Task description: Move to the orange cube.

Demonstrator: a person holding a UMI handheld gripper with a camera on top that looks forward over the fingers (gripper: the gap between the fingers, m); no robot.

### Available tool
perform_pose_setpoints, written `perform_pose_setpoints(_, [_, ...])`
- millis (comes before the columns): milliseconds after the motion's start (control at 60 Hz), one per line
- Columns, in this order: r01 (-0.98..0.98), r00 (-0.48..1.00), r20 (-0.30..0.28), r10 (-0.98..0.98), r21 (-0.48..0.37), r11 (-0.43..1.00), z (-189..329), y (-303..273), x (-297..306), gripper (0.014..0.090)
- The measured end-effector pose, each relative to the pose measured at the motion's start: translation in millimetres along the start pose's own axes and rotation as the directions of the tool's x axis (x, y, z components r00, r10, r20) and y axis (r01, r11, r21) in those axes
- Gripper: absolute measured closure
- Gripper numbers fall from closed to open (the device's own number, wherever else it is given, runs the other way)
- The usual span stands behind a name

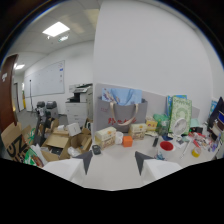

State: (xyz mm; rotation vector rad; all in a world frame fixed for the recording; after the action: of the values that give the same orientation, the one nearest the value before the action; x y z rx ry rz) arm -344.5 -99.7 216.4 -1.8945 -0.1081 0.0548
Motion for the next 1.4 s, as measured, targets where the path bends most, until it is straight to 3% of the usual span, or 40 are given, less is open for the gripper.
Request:
perform_pose_setpoints(267, [-0.008, 1.0, -0.028, 0.006, -0.04, 0.999, -3.6, 27.5, 4.5, 0.0202])
perform_pose_setpoints(483, [-0.015, 0.999, -0.054, 0.01, -0.103, 0.995, 24.7, 57.8, 26.5, 0.0205])
perform_pose_setpoints(1033, [-0.01, 1.0, -0.02, 0.006, -0.229, 0.973, 201.7, 86.0, 63.2, 0.0205])
perform_pose_setpoints(1400, [-0.004, 1.0, -0.016, -0.001, -0.3, 0.954, 276.1, 98.3, 87.0, 0.0206])
